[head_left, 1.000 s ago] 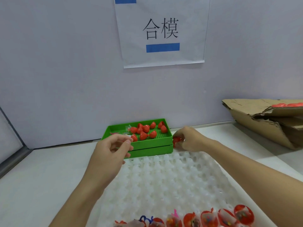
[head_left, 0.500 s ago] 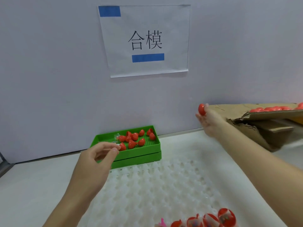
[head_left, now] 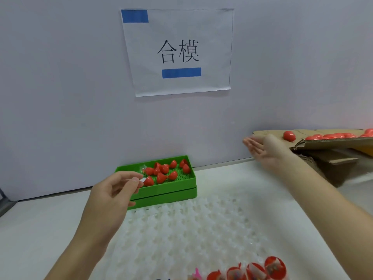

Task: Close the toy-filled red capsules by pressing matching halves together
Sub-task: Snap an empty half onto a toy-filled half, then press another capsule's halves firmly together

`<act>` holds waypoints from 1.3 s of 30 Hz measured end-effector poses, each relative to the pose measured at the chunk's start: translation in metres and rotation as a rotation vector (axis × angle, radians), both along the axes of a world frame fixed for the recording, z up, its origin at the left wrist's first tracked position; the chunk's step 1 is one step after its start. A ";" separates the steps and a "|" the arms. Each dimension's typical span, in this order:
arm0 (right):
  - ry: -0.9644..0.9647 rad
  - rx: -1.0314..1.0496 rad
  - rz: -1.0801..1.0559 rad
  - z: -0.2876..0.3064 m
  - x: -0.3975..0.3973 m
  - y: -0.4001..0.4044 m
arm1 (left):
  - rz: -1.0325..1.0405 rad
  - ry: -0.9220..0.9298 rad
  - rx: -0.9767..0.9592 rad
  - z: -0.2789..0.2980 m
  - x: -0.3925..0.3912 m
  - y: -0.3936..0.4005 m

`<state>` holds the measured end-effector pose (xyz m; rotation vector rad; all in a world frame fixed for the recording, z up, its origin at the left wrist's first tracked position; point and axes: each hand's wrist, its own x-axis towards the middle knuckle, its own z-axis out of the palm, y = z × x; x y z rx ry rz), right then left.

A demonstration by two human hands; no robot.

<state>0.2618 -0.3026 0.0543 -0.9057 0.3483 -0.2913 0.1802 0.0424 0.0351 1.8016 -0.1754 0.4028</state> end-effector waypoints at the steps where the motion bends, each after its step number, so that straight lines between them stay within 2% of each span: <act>1: -0.008 -0.076 0.043 -0.007 -0.007 0.006 | -0.010 0.012 0.018 0.000 0.000 -0.001; 6: -0.002 -0.584 0.230 -0.066 -0.040 0.033 | -0.044 0.106 0.140 -0.006 -0.003 -0.005; 8: -0.005 -0.671 0.175 -0.090 -0.046 0.038 | -0.111 0.152 0.232 -0.006 -0.005 -0.005; 11: -0.084 -0.552 0.030 -0.106 -0.047 0.034 | -0.265 0.185 0.361 0.001 -0.011 -0.004; 14: -0.134 -0.362 0.004 -0.109 -0.044 0.024 | -0.443 0.225 0.458 0.011 -0.018 -0.005; 17: -0.139 -0.250 -0.008 -0.111 -0.039 0.018 | -0.558 0.298 0.639 0.017 -0.023 -0.003; 20: -0.153 -0.279 0.007 -0.114 -0.037 0.019 | -0.578 0.370 0.769 0.018 -0.025 0.002; 27: -0.145 -0.376 0.036 -0.118 -0.033 0.019 | -0.511 0.399 0.767 0.019 -0.029 0.019; 36: -0.131 -0.443 0.082 -0.121 -0.033 0.016 | -0.636 0.607 1.028 0.023 -0.044 0.033; 39: -0.143 -0.545 0.060 -0.121 -0.034 0.015 | -0.640 0.649 1.124 0.019 -0.041 0.029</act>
